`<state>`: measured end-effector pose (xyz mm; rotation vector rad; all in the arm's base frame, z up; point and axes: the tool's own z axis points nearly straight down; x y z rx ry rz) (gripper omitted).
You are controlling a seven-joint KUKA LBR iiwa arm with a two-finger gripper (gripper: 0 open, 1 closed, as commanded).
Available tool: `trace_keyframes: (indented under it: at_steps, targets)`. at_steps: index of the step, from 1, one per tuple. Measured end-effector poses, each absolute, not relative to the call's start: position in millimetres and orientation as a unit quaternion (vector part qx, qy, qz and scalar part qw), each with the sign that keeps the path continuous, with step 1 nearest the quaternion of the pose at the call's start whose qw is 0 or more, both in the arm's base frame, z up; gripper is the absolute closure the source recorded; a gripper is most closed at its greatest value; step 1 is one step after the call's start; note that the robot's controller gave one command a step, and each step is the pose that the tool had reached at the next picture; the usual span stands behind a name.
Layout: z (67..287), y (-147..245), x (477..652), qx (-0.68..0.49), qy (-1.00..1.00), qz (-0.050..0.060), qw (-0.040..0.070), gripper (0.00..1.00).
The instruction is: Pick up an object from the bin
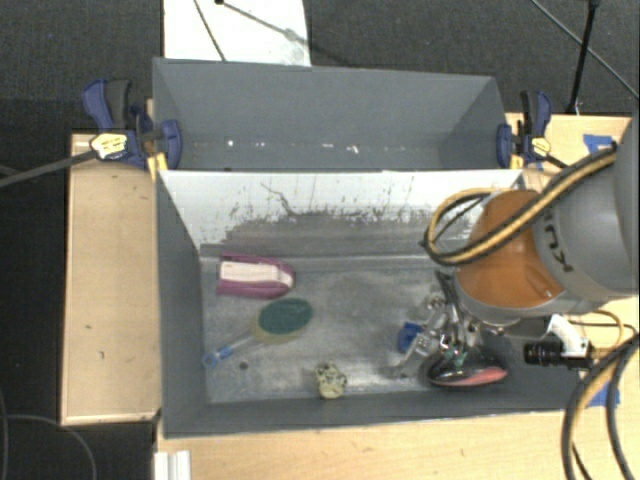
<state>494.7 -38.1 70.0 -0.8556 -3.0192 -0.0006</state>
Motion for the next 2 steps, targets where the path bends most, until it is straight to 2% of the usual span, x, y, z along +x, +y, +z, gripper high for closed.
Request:
trace_keyframes:
  at_steps: [1,2]
  targets:
    - [70.3,-37.9,494.7,-0.270,-0.963,0.000,0.002,1.00]
    - [181.7,-38.2,497.0,-0.267,-0.964,-0.001,-0.005,1.00]
